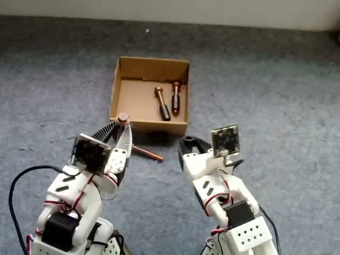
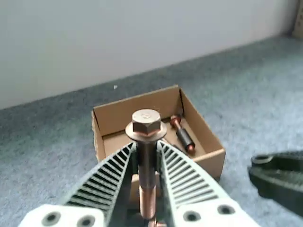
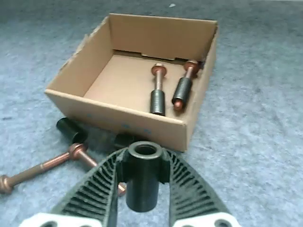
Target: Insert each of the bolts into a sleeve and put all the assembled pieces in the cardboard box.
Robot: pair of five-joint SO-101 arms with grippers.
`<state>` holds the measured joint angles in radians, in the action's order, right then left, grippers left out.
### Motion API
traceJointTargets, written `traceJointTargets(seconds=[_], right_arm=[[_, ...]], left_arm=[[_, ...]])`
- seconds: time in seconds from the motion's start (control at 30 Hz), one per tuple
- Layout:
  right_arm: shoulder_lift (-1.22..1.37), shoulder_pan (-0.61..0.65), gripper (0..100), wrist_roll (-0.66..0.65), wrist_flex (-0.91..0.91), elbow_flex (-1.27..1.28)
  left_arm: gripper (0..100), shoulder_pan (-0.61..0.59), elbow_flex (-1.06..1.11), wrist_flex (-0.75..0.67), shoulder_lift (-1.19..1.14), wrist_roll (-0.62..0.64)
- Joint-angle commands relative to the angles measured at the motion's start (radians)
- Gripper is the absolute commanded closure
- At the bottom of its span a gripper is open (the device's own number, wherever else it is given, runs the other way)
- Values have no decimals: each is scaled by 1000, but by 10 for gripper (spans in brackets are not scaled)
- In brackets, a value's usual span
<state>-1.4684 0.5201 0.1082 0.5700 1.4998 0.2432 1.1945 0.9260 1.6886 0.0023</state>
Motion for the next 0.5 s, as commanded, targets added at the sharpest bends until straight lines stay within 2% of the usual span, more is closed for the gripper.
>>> traceJointTargets(seconds=[0.0, 0.1, 0.27, 0.47], right_arm=[[-22, 105, 993, -52, -5, 25], [-22, 180, 993, -110, -114, 110], [-19, 232, 993, -195, -433, 289], [-22, 242, 993, -199, -464, 326]], left_arm=[[994, -2, 30, -112, 65, 87], [994, -2, 51, -163, 67, 132], [994, 10, 70, -172, 74, 239], [994, 108, 74, -169, 74, 245]])
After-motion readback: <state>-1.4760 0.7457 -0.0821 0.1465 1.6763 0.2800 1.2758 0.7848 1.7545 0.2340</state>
